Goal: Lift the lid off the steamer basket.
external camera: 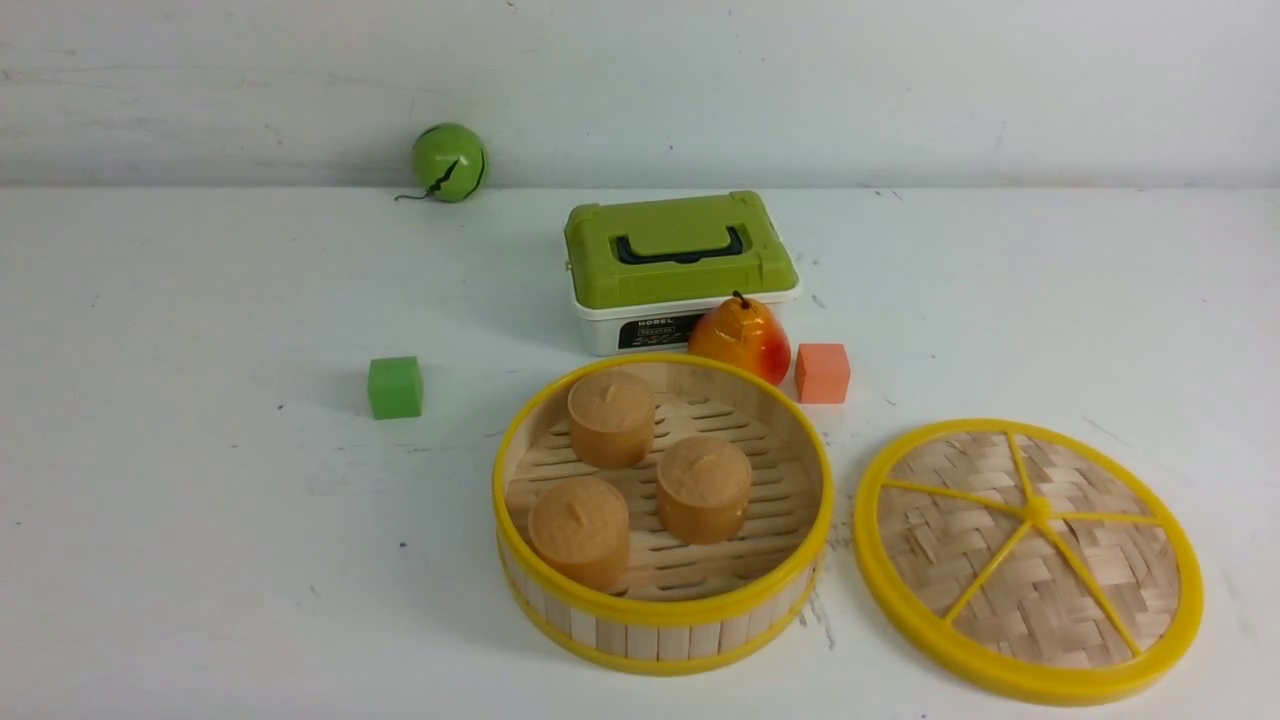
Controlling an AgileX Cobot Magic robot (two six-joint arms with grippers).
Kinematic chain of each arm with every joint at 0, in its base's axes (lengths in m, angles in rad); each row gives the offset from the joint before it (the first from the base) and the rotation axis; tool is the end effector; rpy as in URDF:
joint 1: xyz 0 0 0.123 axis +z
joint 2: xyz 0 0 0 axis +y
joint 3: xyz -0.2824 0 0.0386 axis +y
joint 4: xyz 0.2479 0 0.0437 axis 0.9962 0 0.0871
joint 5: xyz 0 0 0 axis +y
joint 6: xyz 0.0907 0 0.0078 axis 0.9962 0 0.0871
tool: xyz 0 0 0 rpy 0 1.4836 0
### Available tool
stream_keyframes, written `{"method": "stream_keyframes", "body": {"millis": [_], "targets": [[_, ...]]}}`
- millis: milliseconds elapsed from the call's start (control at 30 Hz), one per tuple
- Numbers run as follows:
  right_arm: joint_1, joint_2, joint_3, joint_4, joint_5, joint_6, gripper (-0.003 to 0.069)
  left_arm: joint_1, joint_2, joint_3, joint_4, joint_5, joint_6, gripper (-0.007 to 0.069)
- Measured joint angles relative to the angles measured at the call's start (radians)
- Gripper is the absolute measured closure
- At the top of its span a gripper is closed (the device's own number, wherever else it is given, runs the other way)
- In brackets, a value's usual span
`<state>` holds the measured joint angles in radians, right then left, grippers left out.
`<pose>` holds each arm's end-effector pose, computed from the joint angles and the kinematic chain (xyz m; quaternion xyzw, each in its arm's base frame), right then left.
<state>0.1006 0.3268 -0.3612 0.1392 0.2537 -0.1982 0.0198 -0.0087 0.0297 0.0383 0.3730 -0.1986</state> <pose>0.0807 0.0113 0.2905 -0.0730 0.7479 0.0254 0.6593 0.0527 0.0023 0.1700 -0.0777 0.8030 -0.0366 0.5897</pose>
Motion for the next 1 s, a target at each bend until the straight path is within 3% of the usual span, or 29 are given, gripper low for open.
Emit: {"method": "stream_keyframes", "body": {"millis": [200,367,567,1000], "targets": [[-0.121,-0.213,0.257,-0.082,-0.089,0.142,0.068,0.0,0.0,0.0,0.0,0.0,0.0,0.0385],[-0.146,-0.332,0.386,-0.098,0.005,0.268,0.068,0.0,0.0,0.0,0.0,0.0,0.0,0.0385],[-0.148,-0.337,0.382,-0.113,0.121,0.291,0.068,0.0,0.0,0.0,0.0,0.0,0.0,0.0385],[-0.148,-0.338,0.38,-0.112,0.132,0.291,0.0676,0.0,0.0,0.0,0.0,0.0,0.0,0.0385]]}}
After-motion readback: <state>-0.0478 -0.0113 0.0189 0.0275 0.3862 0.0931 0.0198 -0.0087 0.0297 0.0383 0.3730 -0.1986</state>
